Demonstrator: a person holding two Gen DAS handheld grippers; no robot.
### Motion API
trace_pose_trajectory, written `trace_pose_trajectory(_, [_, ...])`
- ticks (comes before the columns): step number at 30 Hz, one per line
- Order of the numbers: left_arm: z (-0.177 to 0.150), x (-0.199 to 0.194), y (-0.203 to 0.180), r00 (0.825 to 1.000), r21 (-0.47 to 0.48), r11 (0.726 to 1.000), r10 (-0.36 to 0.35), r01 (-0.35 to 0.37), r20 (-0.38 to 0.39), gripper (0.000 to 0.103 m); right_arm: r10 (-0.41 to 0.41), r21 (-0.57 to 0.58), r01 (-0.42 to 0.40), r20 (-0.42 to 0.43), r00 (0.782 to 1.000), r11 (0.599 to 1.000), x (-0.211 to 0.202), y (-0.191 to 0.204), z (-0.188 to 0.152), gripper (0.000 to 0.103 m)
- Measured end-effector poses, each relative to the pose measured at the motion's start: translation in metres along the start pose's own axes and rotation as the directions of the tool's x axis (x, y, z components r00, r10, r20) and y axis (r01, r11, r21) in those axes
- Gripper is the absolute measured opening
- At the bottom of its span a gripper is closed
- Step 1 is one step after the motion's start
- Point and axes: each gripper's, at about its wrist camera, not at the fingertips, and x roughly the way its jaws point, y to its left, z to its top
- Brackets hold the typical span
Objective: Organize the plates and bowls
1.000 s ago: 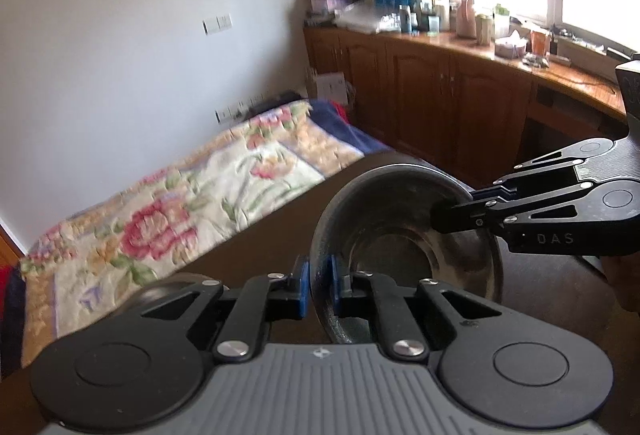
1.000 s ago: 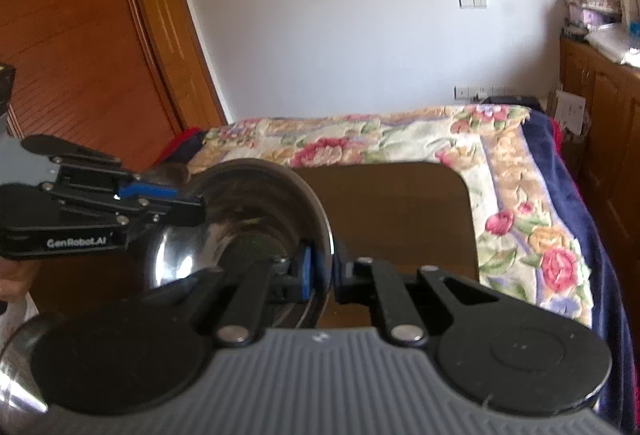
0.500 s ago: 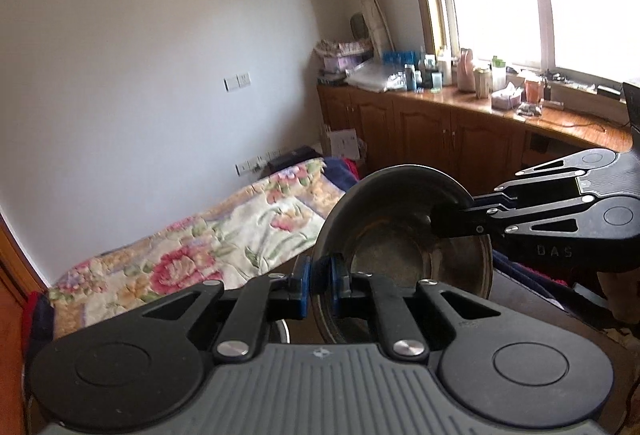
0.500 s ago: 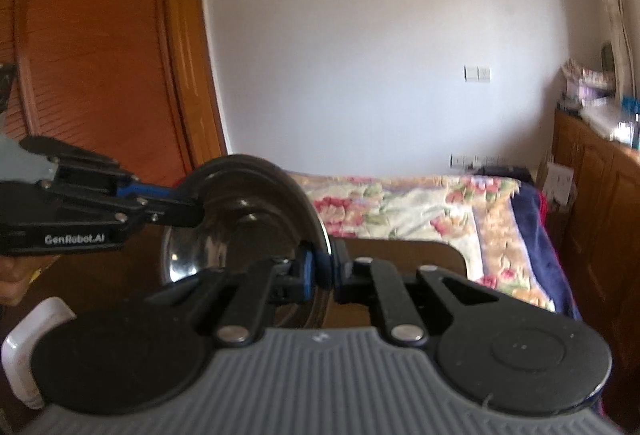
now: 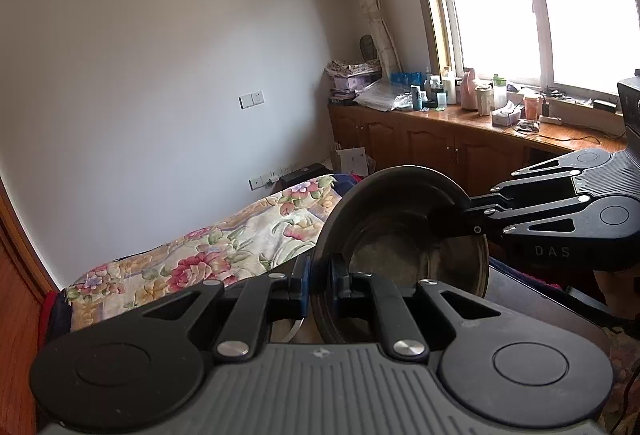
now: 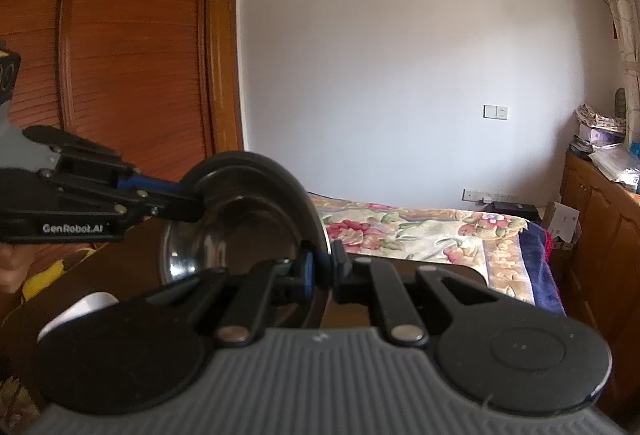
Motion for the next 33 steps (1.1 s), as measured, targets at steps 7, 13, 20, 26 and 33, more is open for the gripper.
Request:
trace_pose_trajectory(7, [-0.018,-0.016,-0.003,1.000,-0.010,1.000,-0.002,0.002,0.007,0.027,0.015,-0.013,-0.015,-0.012,1.000,1.000,-0.011,0.015,-0.008,0.010])
trace_pose_trajectory(13, [-0.039,-0.021,-0.008,1.000,-0.026,1.000,-0.016,0.016,-0.014,0.027,0.026,-0.016,-0.026,-0.035,0.999,1.000,-0.015,0.025,-0.023,0.010])
trace_pose_trajectory(20, [-0.063,-0.020,-0.012,0.998,-0.059,0.998,-0.032,0.029,-0.048,0.027,0.047,0.001,-0.047,-0.067,0.997,0.999,-0.017,0.034,-0.043,0.010])
trace_pose_trajectory(26, [-0.084,-0.015,-0.013,0.996,-0.085,0.996,-0.037,0.030,-0.078,0.027,0.060,0.016,-0.059,-0.102,0.993,0.998,-0.009,0.037,-0.058,0.010])
trace_pose_trajectory(33, [-0.100,-0.006,-0.016,0.993,-0.096,0.995,-0.043,0.033,-0.109,0.027,0.067,0.031,-0.063,-0.137,0.988,0.997,-0.005,0.041,-0.073,0.010])
